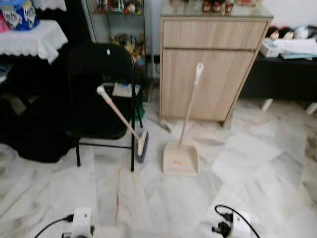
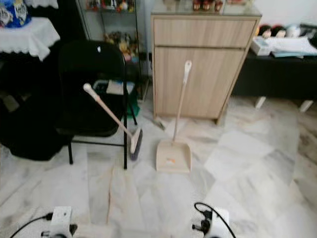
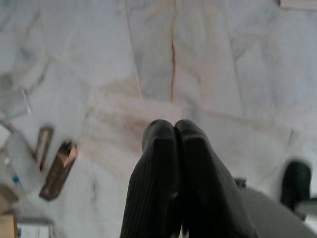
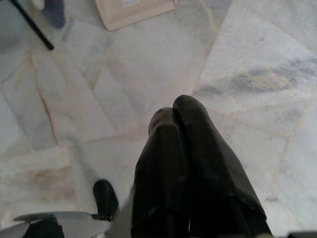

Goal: Sweep floor

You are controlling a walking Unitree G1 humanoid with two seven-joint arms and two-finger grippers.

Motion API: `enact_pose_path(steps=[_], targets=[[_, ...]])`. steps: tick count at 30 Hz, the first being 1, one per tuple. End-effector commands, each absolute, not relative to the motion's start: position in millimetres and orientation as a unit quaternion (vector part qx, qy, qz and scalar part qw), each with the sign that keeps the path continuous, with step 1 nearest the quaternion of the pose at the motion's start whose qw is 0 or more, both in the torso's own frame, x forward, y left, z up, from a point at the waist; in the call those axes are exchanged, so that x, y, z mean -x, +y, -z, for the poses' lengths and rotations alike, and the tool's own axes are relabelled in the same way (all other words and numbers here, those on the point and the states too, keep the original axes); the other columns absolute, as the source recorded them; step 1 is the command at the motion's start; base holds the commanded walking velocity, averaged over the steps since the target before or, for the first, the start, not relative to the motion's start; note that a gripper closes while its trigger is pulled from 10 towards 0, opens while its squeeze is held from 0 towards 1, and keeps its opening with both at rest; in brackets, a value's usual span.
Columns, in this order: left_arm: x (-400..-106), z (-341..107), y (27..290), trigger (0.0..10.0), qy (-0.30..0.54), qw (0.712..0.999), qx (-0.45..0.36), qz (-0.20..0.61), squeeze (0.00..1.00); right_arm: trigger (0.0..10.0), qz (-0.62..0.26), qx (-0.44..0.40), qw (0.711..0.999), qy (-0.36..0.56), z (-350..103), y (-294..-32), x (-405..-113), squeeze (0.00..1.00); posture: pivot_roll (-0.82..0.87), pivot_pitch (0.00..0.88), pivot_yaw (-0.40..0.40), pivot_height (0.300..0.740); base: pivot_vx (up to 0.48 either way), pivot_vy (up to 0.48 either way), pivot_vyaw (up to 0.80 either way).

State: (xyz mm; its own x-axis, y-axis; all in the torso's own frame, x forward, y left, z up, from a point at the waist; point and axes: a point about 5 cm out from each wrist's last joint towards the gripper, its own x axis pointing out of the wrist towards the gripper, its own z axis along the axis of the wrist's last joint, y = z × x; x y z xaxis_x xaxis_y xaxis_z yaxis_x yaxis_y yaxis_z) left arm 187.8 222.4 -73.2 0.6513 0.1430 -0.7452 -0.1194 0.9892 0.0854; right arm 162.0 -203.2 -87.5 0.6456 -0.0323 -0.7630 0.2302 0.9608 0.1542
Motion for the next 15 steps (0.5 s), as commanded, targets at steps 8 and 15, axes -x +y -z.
enact_pose_path(steps=[8, 15], targets=[[-182.8, 77.3, 215.9, 10.0, 0.421, 0.905, -0.007, -0.066, 0.00, 10.0, 0.085, -0.119, 0.895, 0.420, 87.9, -211.6, -158.4, 0.00, 0.01, 0.030, 0.004, 0.740, 0.332, 0.000, -0.47], [-183.7, 76.9, 215.9, 10.0, 0.420, 0.905, -0.008, -0.066, 0.00, 10.0, 0.085, -0.117, 0.897, 0.417, 87.2, -210.7, -160.2, 0.00, 0.00, 0.024, 0.007, 0.740, 0.323, 0.000, -0.06]])
